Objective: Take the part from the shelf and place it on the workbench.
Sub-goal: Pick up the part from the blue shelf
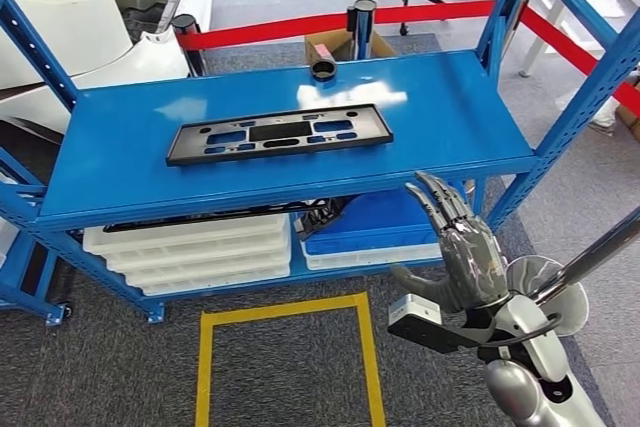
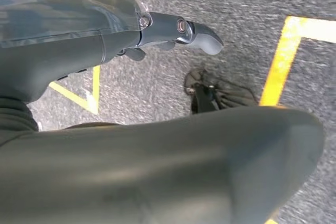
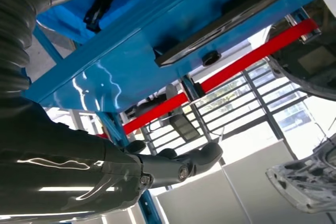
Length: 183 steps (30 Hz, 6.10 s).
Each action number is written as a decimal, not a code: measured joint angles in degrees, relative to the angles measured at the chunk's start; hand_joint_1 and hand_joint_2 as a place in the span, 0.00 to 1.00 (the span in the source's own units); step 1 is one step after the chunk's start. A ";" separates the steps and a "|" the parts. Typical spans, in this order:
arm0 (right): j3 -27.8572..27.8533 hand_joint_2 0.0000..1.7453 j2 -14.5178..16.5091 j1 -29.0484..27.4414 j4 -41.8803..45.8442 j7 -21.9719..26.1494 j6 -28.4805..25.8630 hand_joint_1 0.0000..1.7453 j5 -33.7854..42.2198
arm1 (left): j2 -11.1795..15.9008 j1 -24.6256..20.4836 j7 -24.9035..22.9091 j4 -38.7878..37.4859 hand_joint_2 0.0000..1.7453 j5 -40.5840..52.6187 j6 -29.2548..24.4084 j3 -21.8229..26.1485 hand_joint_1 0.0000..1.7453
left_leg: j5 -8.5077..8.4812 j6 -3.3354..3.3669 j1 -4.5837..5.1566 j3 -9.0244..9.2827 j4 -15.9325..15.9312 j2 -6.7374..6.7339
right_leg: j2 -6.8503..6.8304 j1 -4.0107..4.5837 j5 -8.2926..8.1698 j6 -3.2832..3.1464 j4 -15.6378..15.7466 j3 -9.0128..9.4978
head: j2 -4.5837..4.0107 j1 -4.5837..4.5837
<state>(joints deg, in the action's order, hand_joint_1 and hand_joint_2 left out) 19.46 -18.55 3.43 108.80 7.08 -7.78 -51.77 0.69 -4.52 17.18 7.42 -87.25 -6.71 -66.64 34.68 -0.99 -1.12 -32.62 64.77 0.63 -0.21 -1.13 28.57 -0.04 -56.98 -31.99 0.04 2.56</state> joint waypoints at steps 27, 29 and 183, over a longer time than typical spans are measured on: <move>-0.19 1.00 0.64 0.29 0.04 0.40 -0.62 0.00 -0.16 | -0.08 0.29 0.19 -0.10 0.00 0.00 0.11 -0.24 0.00 | -3.88 1.79 1.01 2.79 -6.56 0.07 | 0.26 1.35 -0.77 -0.22 -0.63 -1.77 | 0.00 -0.05; -0.19 1.00 0.80 0.38 0.06 0.54 -0.63 0.00 -0.16 | -0.10 0.09 0.20 -0.10 0.00 0.00 0.12 -0.25 0.00 | -2.65 1.25 0.95 1.93 -4.18 0.00 | 0.18 0.97 -0.71 -0.62 0.08 -0.71 | 0.00 -0.03; 6.89 1.00 27.13 37.55 -70.65 -9.55 0.30 1.00 -18.86 | 2.68 -1.53 6.46 -0.62 1.00 0.02 1.62 -10.75 0.00 | -4.07 1.73 1.01 2.93 -7.87 -0.12 | 0.34 1.02 -0.31 0.28 -1.02 -1.40 | 0.00 0.00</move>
<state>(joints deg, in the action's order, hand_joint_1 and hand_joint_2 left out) 26.35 8.58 40.98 38.15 -2.48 -7.49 -70.64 3.37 -6.05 23.64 6.80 -87.24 -5.09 -77.40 30.61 0.74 -0.11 -29.69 56.90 0.51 0.13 -0.11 28.26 0.24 -58.00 -33.38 0.04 2.56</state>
